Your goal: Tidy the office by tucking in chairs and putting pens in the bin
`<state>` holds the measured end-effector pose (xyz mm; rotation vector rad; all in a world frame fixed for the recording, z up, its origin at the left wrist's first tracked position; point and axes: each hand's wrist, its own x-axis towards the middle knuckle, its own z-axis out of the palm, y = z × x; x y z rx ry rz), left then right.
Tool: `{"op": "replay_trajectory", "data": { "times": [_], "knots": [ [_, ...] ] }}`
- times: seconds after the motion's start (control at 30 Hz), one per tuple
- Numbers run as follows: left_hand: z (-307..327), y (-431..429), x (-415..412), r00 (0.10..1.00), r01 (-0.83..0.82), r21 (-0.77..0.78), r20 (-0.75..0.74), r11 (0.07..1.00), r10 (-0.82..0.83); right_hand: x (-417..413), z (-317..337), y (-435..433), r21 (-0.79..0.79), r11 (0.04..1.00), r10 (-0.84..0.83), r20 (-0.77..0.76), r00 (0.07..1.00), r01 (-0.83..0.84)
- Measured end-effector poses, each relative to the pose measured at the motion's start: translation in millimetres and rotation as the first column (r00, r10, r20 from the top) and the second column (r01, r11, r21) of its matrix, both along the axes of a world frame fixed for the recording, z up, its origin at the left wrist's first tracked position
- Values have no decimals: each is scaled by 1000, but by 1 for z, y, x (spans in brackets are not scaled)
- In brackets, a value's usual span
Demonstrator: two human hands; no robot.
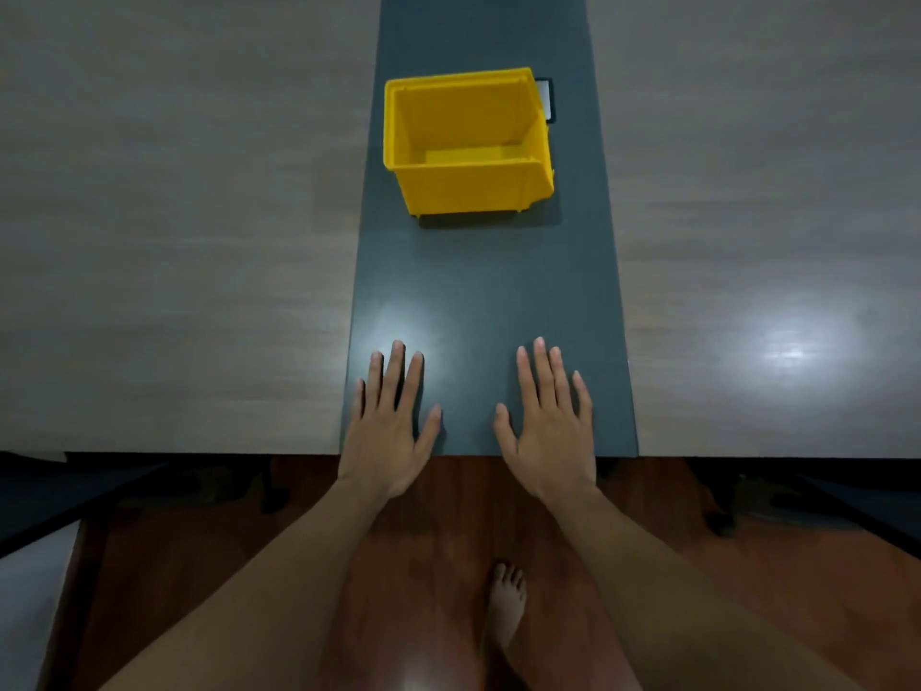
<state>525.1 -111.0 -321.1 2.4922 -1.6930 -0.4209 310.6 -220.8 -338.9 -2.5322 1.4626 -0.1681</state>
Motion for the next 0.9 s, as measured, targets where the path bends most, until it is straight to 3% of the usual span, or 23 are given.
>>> {"op": "replay_trajectory", "data": {
  "times": [0.17, 0.4, 0.9],
  "knots": [
    [-26, 7, -3, 991, 2, -117, 134, 993, 14, 1, -17, 3, -119, 993, -20, 23, 1000, 23],
    [-41, 8, -4, 980, -26, -230, 187, 973, 71, 2, -25, 6, -207, 978, -31, 18, 999, 34],
    [-50, 6, -4, 960, -40, -295, 253, 955, 119, 2, -27, 5, -266, 962, -52, 33, 998, 59]
  ]
}}
